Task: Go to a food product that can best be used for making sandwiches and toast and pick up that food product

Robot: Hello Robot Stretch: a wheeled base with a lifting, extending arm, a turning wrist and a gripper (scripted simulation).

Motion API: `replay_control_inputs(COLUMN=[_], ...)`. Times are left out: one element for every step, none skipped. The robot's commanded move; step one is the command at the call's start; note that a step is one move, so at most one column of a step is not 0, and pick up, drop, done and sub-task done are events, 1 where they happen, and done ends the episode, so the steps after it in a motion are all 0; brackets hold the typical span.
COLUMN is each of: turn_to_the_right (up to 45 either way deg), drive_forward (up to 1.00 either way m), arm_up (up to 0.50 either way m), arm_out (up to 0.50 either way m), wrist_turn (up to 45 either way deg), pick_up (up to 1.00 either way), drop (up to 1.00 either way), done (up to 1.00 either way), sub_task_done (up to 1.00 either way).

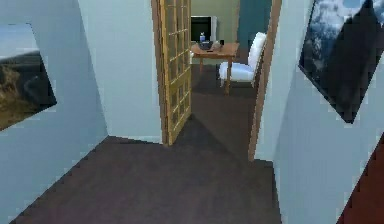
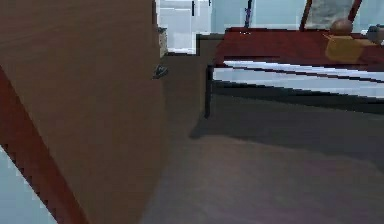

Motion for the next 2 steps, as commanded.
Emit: replay_control_inputs(turn_to_the_right=[0.0,3.0], drive_forward=[1.00,0.00], arm_up=[0.00,0.00], arm_out=[0.00,0.00], wrist_turn=[0.0,0.0], pick_up=[0.00,0.00], drop=[0.00,0.00], done=[0.00,0.00], sub_task_done=[0.00,0.00])
